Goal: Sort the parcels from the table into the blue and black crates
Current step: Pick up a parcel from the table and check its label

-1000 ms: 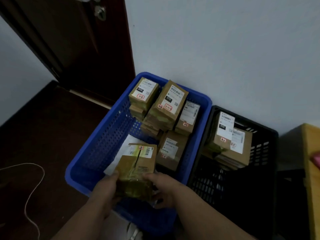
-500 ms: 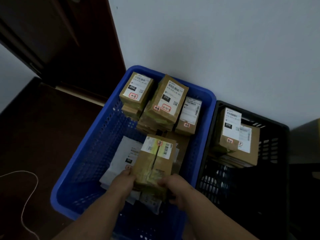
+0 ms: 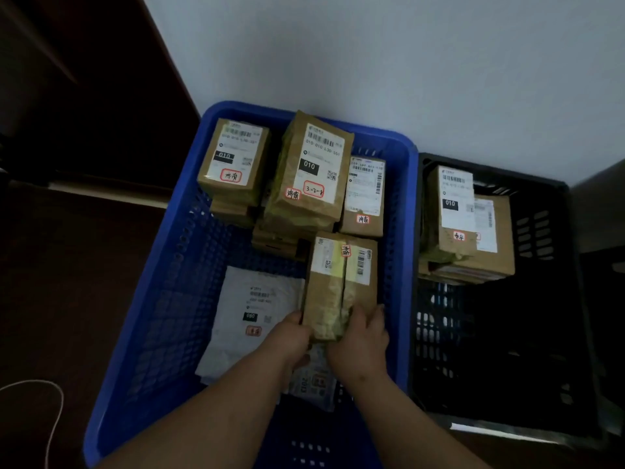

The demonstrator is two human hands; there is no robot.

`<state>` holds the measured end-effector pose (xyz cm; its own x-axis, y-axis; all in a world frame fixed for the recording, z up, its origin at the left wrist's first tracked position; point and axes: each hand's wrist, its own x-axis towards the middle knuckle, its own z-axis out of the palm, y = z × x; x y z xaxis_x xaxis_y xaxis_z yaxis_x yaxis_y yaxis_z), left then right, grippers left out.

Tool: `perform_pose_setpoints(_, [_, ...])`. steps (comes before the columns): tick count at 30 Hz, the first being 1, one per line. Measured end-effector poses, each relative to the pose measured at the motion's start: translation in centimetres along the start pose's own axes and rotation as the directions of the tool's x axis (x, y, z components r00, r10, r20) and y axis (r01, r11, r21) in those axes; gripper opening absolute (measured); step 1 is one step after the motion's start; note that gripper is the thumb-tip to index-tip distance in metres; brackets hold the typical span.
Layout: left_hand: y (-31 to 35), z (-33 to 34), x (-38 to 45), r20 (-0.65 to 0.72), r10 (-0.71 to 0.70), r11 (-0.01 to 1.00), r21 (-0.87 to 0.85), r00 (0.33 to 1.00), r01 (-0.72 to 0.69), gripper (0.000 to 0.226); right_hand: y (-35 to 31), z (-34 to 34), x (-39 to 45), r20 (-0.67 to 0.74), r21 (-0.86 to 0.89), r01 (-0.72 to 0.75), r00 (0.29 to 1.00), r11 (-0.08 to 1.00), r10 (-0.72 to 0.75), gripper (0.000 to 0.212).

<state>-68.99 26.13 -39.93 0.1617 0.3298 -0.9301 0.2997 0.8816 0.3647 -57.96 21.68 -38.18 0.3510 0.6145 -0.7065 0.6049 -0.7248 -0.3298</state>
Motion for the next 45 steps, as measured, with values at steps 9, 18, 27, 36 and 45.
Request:
perform_pose_setpoints(9, [-0.2, 1.2, 2.0, 0.045, 0.032, 0.991, -0.128, 0.998, -0.026, 0.055, 0.2, -0.2, 3.4, 0.068, -0.264, 0.174, 0.985, 0.949, -0.161, 0.088])
perform_pose_setpoints(18, [0.0, 1.3, 1.8, -0.094, 0.007, 0.993, -0.120, 0.996, -0.018, 0.047, 0.7, -0.1, 4.1, 0.154, -0.171, 0.178, 0.976, 0.969, -0.152, 0.086])
perform_pose_setpoints(27, [0.8, 2.1, -2.9, -0.219, 0.072, 0.997, 0.024, 0.973, -0.068, 0.062, 0.7, -3.9, 2.7, 0.247, -0.195, 0.287, 0.940, 0.938, -0.236, 0.062])
perform_pose_setpoints(36, [0.2, 4.9, -8.2, -0.238, 0.242, 0.953, 0.239, 0.941, -0.185, 0.052, 0.9, -8.7, -2.2, 0.312, -0.228, 0.424, 0.884, 0.877, -0.347, 0.036])
perform_pose_setpoints(45, [-1.5, 7.0, -14.6, -0.189, 0.490, 0.790, 0.510, 0.851, -0.341, 0.039, 5.9, -12.2, -10.2, 0.245, -0.326, 0.390, 0.915, 0.861, -0.321, 0.043])
